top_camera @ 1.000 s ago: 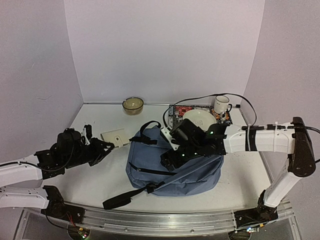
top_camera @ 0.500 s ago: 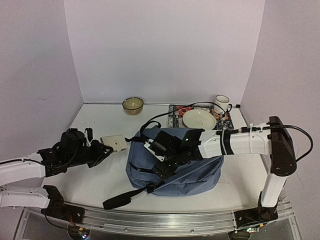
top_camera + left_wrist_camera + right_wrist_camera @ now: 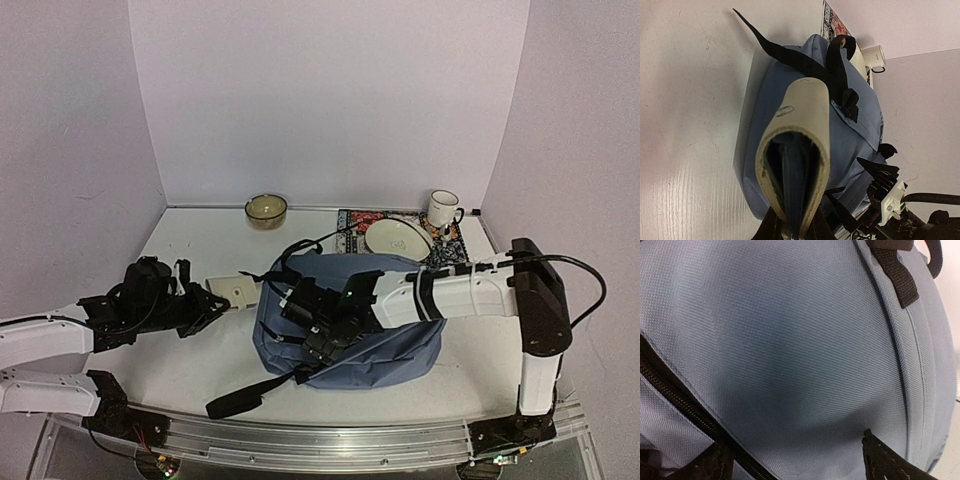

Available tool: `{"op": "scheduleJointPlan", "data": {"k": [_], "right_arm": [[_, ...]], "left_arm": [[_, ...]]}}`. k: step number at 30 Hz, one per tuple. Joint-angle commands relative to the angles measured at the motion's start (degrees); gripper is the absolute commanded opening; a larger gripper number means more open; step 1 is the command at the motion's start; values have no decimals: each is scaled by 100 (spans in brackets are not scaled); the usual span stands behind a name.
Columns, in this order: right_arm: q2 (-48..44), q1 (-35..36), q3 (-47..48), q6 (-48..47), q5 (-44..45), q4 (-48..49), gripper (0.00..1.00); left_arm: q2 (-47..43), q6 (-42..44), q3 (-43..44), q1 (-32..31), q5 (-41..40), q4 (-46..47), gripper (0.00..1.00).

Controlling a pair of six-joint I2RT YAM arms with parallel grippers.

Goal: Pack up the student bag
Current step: Pick up the pocket on the back of the student bag.

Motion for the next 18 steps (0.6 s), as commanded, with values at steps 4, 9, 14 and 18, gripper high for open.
{"op": "scheduleJointPlan", "data": {"k": [4, 9, 14, 18], "right_arm": [[259, -1, 288, -126, 1826, -528, 66], [81, 8, 313, -312, 1950, -359, 48], [16, 7, 345, -487, 1929, -285, 32], [-37, 8, 317, -666, 1291, -267, 38]], "left_arm": [[-117, 155, 247, 34, 289, 107, 0], [-74, 278, 322, 34, 692, -6, 0], [77, 433, 380, 32, 1294, -12, 0], [33, 469, 347, 32, 1398, -19, 0]]}}
